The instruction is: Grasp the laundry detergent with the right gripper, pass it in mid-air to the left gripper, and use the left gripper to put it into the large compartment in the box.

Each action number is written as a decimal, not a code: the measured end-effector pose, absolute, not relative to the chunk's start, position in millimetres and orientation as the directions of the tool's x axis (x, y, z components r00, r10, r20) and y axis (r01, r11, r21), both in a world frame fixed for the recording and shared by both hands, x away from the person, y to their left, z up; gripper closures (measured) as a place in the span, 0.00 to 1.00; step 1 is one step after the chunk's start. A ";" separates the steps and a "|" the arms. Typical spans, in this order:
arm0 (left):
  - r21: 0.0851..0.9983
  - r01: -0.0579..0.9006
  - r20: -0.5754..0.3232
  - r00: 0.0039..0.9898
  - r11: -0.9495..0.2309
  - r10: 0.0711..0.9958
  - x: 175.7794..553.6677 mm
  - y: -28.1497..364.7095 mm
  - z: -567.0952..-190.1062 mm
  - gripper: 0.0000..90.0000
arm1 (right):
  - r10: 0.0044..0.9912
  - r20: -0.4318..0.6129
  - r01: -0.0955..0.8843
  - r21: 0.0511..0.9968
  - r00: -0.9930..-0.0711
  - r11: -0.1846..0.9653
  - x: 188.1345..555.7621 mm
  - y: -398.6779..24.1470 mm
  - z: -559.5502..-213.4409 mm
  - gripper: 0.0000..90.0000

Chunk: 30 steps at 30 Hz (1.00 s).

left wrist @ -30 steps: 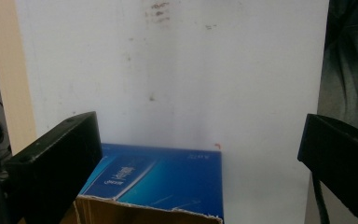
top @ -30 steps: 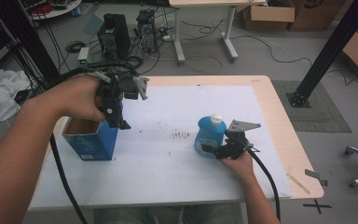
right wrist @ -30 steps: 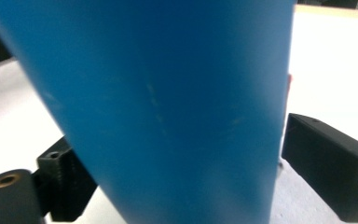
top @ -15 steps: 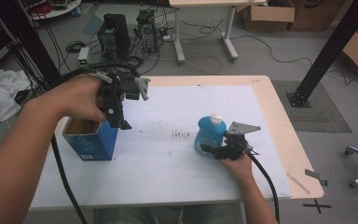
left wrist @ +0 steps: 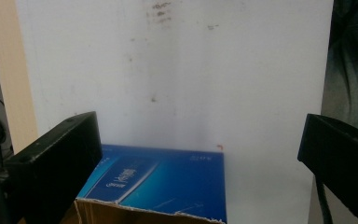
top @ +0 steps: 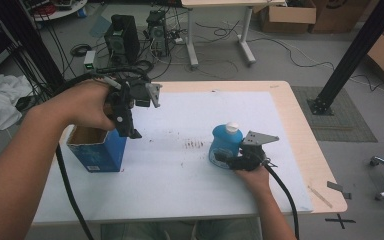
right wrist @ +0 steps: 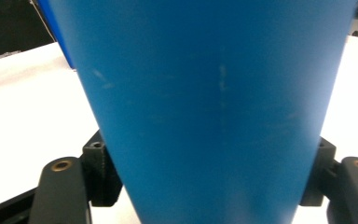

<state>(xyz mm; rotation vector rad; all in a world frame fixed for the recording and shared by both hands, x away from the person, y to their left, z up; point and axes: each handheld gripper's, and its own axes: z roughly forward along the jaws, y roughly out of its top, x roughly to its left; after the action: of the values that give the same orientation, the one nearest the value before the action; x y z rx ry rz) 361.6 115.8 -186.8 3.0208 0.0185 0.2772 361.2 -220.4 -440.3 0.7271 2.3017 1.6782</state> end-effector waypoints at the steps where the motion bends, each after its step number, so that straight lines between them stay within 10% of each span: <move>1: 0.108 0.002 0.182 0.983 -0.994 0.022 361.5 115.8 -186.7 0.00 | 0.500 0.122 0.269 0.934 -0.858 0.234 361.0 -220.5 -440.3 0.32; 30: 0.108 -0.008 0.173 0.985 -0.994 0.011 362.6 111.6 -192.3 0.00 | 0.530 0.045 0.217 0.939 -0.847 0.266 353.1 -221.2 -437.4 0.49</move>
<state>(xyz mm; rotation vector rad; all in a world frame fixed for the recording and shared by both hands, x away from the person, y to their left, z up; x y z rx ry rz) 362.6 111.6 -192.3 3.0212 0.0020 0.2641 353.1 -221.2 -437.4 0.6885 2.2614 1.6077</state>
